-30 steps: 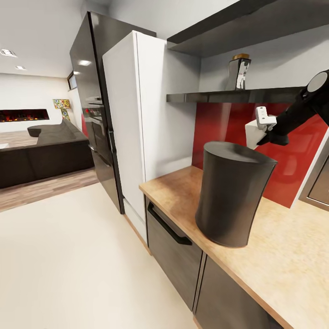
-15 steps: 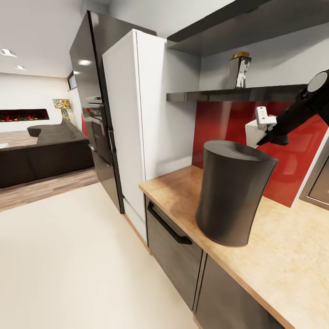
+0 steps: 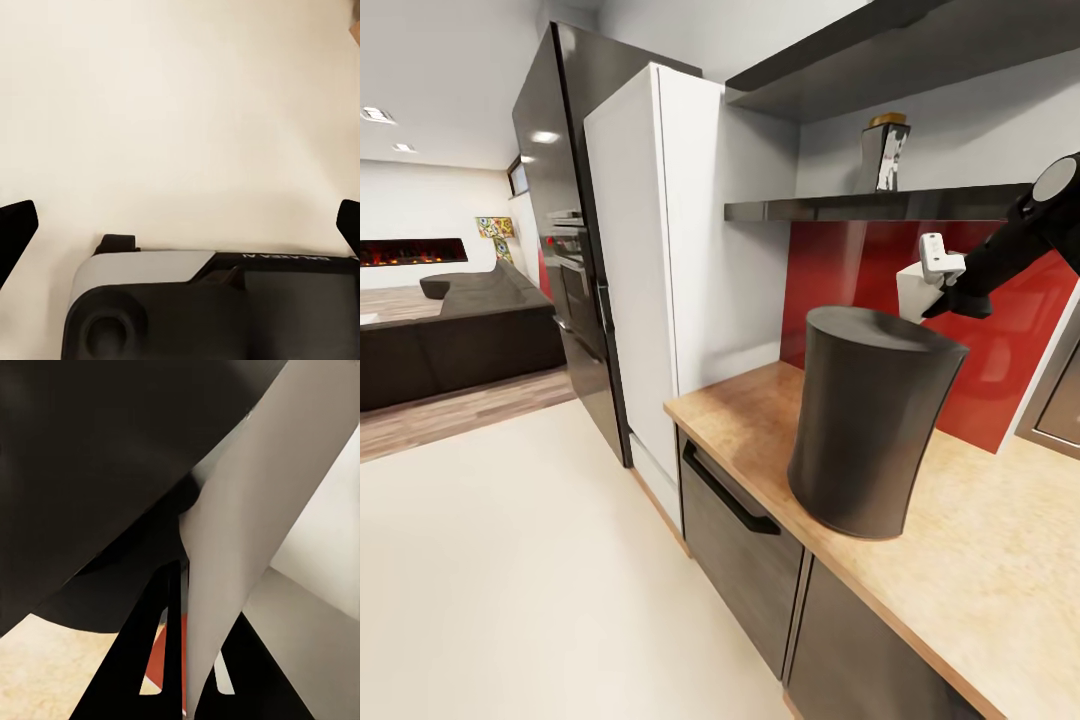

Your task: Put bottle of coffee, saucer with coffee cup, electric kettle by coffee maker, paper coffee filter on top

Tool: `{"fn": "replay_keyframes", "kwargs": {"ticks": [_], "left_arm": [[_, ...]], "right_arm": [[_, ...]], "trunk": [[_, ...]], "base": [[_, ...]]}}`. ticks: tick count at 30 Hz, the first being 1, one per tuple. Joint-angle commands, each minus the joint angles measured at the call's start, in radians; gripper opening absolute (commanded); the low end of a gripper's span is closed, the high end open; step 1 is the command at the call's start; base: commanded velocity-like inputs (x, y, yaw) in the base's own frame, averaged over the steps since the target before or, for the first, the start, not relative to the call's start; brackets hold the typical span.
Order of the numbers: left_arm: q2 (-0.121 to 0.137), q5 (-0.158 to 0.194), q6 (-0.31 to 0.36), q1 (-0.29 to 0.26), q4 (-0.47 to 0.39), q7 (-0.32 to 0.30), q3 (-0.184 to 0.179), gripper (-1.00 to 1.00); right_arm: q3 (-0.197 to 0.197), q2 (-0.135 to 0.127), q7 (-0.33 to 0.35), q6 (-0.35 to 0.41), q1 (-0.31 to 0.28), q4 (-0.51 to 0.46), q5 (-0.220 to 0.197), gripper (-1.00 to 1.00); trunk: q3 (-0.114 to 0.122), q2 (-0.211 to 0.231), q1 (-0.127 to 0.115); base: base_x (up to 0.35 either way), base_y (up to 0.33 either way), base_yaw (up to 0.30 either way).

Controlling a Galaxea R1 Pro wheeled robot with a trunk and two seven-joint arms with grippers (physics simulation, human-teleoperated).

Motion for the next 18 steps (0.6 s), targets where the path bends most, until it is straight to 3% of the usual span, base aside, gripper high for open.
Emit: {"fn": "replay_keyframes", "kwargs": {"ticks": [1, 15, 18], "left_arm": [[-0.001, 0.002, -0.002, 0.000, 0.000, 0.000, 0.003, 1.00], [0.000, 0.002, -0.002, 0.000, 0.000, 0.000, 0.003, 1.00], [0.000, 0.002, -0.002, 0.000, 0.000, 0.000, 0.003, 1.00]], "right_arm": [[0.003, -0.001, 0.003, 0.013, -0.002, -0.001, 0.002, -1.00], [0.003, -0.001, 0.003, 0.013, -0.002, -0.001, 0.003, -1.00], [0.003, -0.001, 0.003, 0.013, -0.002, -0.001, 0.002, -1.00]], "trunk": [[-0.004, -0.008, 0.004], [-0.011, -0.022, 0.012], [-0.020, -0.043, 0.023]], "base": [[0.000, 0.000, 0.000], [0.000, 0.000, 0.000], [0.000, 0.000, 0.000]]}}
